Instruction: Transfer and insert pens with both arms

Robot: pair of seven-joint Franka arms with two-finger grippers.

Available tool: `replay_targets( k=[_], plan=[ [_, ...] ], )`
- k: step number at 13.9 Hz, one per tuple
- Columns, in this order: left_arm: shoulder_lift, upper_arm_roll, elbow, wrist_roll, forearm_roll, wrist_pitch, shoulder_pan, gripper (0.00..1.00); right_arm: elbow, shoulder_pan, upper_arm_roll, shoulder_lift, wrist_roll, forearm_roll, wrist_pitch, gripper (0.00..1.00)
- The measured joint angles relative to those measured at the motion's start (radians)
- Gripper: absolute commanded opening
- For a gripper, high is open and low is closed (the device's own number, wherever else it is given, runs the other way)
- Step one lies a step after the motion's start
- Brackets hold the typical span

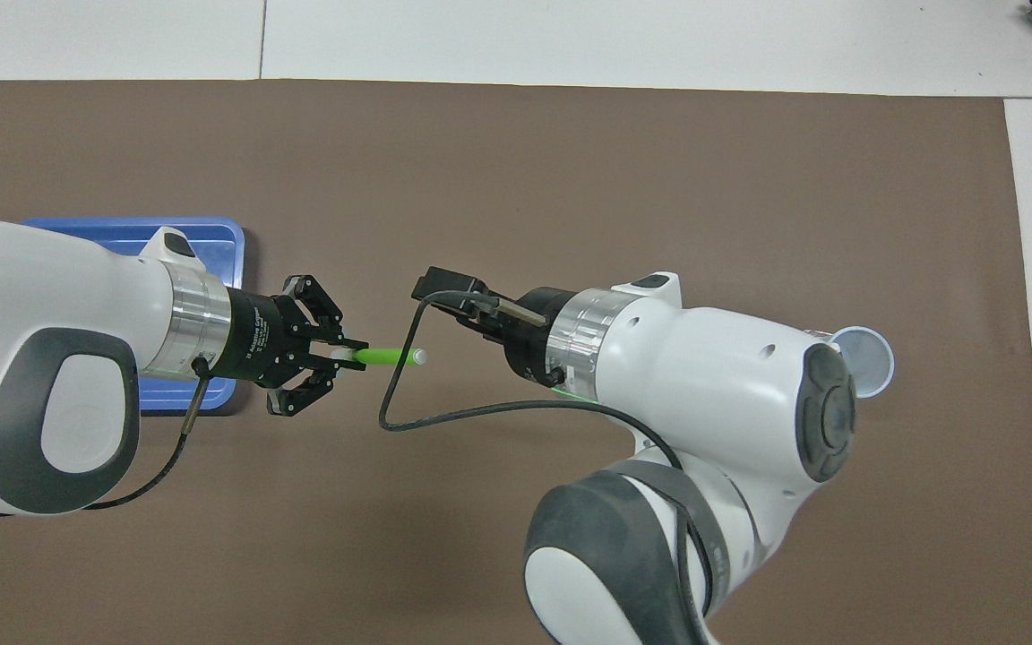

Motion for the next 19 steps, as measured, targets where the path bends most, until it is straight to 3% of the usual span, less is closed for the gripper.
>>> replay_targets(
  k=[4, 12, 19],
  plan=[
    [-0.018, 0.0, -0.02, -0.044, -0.015, 0.026, -0.012, 0.0, 0.001, 0.034, -0.001, 0.004, 0.011, 0.0, 0.005, 0.83],
    [-0.026, 0.0, -0.024, -0.067, -0.022, 0.029, -0.012, 0.0, -0.015, 0.069, -0.001, 0.019, 0.011, 0.0, 0.005, 0.45],
    [-0.028, 0.001, -0.025, -0.074, -0.022, 0.029, -0.012, 0.0, -0.019, 0.069, -0.001, 0.019, 0.011, 0.0, 0.005, 0.45]
  ],
)
